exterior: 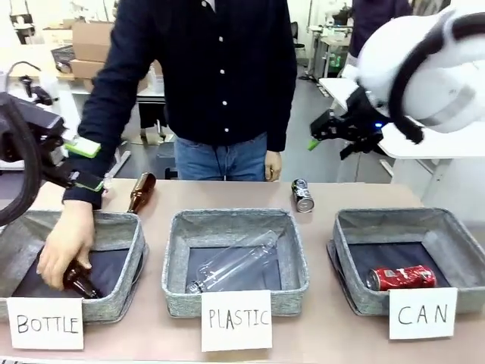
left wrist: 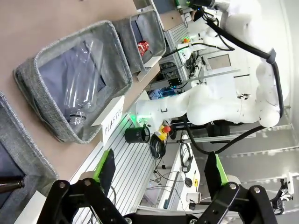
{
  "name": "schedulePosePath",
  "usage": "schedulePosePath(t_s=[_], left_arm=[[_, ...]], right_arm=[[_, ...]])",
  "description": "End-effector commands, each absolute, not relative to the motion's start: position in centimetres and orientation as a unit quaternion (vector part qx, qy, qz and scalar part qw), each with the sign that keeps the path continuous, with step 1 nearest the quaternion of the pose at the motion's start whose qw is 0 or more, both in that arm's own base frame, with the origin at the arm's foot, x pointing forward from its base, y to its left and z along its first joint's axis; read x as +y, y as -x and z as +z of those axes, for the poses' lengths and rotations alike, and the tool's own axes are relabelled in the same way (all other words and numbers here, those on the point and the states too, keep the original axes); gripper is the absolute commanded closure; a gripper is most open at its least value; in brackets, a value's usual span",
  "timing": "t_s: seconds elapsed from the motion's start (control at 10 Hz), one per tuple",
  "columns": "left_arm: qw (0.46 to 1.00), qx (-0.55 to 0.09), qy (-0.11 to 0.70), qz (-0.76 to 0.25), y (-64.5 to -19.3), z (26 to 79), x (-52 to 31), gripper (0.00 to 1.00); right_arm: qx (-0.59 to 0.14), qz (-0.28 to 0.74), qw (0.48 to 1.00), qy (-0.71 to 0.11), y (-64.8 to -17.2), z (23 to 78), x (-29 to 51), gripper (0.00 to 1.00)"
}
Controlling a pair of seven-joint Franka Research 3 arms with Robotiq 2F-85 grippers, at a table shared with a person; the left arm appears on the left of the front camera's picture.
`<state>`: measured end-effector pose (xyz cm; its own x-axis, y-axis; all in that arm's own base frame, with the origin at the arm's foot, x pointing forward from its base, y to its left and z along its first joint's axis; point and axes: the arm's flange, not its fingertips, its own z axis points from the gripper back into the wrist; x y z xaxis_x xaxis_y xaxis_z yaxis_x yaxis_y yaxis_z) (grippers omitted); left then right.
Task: Sort the can waste into the basket.
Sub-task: Pick up the can waste from the table and place it in the right Fabric basket.
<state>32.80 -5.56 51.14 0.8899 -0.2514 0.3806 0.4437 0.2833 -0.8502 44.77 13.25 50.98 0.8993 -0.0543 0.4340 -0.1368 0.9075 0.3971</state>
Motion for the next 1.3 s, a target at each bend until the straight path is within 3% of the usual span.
schedulePosePath(t_s=[0.0,0.2,0.5,0.9,1.2], left_arm=[[0.795,-0.086,0.557,-0.225,-32.6,51.2,-5.2,0.00],[0.795,-0.086,0.557,-0.225,-32.6,51.2,-5.2,0.00],[0.795,-0.086,0.557,-0.225,-32.6,51.2,-5.2,0.00],[0.795,-0.086,0.557,-0.225,-32.6,51.2,-5.2,0.00],[0.795,-0.086,0.557,-0.225,-32.6,51.2,-5.2,0.00]], right_arm=[[-0.213,0.007,0.947,-0.238,-42.4,52.7,11.9,0.00],[-0.219,0.017,0.949,-0.227,-43.9,52.0,12.4,0.00],[-0.236,0.060,0.952,-0.188,-52.0,49.2,15.0,0.00],[-0.182,0.060,0.975,-0.115,-59.7,42.2,18.7,0.00],[-0.120,0.040,0.992,-0.026,-62.2,37.0,19.6,0.00]])
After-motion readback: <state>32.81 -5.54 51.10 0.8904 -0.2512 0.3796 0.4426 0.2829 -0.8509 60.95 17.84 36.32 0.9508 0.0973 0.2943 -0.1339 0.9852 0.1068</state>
